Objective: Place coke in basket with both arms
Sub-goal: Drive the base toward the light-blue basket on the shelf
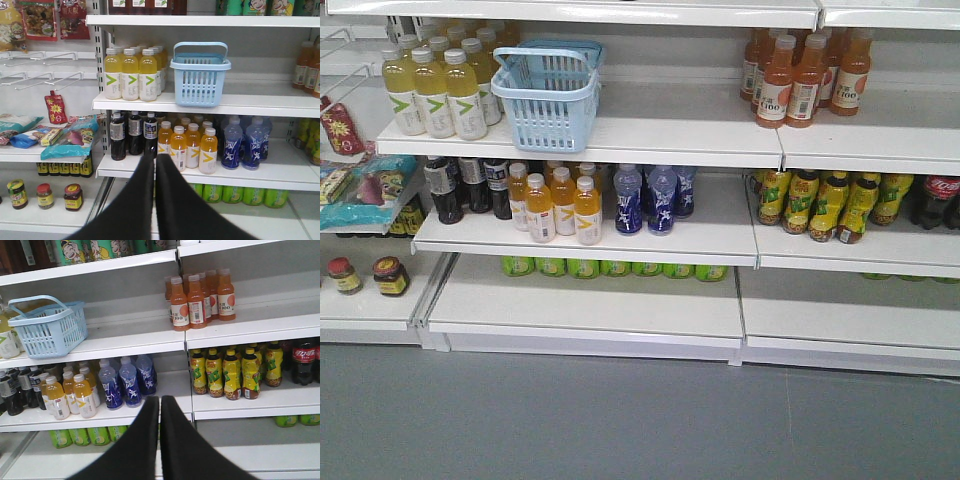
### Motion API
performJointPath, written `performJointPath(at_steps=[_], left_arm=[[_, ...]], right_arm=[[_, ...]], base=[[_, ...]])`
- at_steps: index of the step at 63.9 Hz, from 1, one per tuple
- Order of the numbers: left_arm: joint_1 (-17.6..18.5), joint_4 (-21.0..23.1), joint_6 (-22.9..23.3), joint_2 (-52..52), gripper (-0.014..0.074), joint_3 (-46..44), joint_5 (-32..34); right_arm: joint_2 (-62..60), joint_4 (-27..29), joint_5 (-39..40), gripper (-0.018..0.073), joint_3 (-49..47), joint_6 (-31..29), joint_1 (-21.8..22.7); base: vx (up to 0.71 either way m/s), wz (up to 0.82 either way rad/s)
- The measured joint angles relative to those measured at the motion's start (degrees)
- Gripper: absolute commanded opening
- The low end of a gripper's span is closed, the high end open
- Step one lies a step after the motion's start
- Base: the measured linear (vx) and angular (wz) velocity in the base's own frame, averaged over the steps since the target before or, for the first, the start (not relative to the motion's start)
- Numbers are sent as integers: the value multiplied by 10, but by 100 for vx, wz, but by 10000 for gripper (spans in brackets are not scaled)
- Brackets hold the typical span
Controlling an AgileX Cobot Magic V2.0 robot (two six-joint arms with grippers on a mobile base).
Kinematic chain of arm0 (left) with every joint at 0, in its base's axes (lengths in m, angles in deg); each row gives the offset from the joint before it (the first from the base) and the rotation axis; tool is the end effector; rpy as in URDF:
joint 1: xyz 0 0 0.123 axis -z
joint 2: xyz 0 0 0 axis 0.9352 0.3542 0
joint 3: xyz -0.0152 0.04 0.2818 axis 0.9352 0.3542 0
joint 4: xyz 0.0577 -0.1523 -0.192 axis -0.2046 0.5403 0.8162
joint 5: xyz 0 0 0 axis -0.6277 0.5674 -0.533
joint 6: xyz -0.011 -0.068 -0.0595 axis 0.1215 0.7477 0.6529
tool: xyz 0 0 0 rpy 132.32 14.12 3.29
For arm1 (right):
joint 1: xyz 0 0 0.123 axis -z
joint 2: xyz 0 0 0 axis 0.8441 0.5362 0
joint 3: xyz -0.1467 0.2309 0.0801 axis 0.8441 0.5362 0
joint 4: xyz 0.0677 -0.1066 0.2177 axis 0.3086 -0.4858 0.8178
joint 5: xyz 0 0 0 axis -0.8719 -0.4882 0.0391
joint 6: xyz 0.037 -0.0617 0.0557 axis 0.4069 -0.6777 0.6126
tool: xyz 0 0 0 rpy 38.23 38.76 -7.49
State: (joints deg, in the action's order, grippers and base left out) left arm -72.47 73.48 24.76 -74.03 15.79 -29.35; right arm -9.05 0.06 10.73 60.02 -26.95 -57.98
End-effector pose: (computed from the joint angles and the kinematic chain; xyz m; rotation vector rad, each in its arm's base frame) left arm 0.0572 0.0023 0.1942 -0.0990 1.5951 -0.0243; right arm 0.0568 -0.0003 0.1941 0.1366 1.6099 0.1304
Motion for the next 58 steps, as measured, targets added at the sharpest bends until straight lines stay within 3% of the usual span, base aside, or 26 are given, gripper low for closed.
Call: performJointPath(at_steps=[58], left_arm=[[0, 0, 0, 0, -6, 0, 0]], right_arm=[[0, 0, 0, -5, 0, 0, 0]], base=[[15, -6]])
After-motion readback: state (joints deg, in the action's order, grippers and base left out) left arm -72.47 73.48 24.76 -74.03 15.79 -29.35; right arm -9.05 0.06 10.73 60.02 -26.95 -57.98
